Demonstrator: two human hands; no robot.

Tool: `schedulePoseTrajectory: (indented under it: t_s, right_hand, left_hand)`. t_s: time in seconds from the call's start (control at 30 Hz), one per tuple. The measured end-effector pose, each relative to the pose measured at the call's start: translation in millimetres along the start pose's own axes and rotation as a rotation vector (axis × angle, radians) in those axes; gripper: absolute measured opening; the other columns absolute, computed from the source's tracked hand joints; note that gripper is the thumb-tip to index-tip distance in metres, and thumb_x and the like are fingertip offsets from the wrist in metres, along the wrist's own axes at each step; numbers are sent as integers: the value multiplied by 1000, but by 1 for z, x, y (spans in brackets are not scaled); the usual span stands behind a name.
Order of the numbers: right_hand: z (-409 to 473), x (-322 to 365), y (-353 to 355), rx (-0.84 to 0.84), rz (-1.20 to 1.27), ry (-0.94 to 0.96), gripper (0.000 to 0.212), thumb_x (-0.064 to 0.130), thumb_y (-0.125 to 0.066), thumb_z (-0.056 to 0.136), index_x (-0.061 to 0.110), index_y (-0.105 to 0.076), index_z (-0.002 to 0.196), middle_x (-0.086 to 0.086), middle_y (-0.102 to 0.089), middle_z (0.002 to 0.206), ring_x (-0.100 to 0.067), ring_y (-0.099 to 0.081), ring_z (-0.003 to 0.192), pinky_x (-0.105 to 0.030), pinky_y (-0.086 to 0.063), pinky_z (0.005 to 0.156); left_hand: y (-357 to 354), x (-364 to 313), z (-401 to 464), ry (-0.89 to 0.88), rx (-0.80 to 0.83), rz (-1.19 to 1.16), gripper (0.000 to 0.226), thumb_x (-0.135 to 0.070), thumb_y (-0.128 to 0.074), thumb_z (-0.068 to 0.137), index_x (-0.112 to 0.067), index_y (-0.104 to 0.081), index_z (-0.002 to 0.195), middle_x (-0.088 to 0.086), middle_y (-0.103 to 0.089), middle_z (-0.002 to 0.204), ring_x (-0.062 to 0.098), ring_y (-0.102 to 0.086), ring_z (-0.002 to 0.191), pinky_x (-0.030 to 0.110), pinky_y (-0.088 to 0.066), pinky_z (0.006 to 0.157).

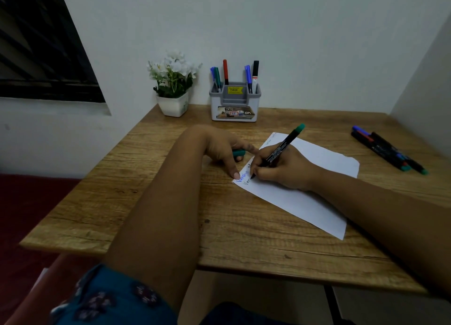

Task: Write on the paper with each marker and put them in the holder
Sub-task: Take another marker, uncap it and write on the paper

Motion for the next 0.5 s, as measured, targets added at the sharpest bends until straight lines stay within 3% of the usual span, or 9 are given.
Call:
schedulePoseTrajectory:
  t_s: [0.07, 0.17, 0.33, 0.5]
  right_hand:
    - [0, -1, 0, -10, 6, 2, 10, 9, -73, 80, 18, -74, 76, -5, -73, 82, -22, -66, 85, -44, -54, 82]
    - [1, -2, -1, -45, 47, -6, 9, 10, -72, 82, 18, -76, 81, -5, -74, 84, -24, -67, 86, -44, -54, 83]
    - [0, 0, -1, -28, 5, -9, 11, 10, -72, 78, 21, -73, 73, -4, -73, 81, -21, -66, 84, -46, -53, 82]
    - [1, 0, -2, -53, 2, -24, 11, 10, -72, 81, 19, -74, 75, -4, -73, 81, -20, -66, 85, -39, -53, 81]
  left_hand:
    - [0, 0, 0, 7, -2, -9, 82, -27, -82, 72, -47, -39, 139, 8, -47, 126, 30, -47, 117, 31, -38, 83]
    - [0, -1, -1, 6, 3, -20, 82, -28, -82, 72, -45, -39, 139, -6, -51, 100, 19, -50, 106, 30, -38, 82]
    - [0, -2, -2, 9, 2, -4, 83, -27, -80, 74, -42, -36, 142, -10, -47, 95, 7, -45, 90, 30, -37, 79]
    - [-1, -4, -4, 16, -3, -12, 85, -25, -80, 75, -41, -33, 144, -9, -48, 97, 11, -44, 95, 30, -36, 83]
Point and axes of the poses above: each hand's wrist, its own z-axis towards the middle knuckle, its own y-axis out of the back of the hand, x = y × z, the point moved 1 cm from there along z, towards the middle knuckle
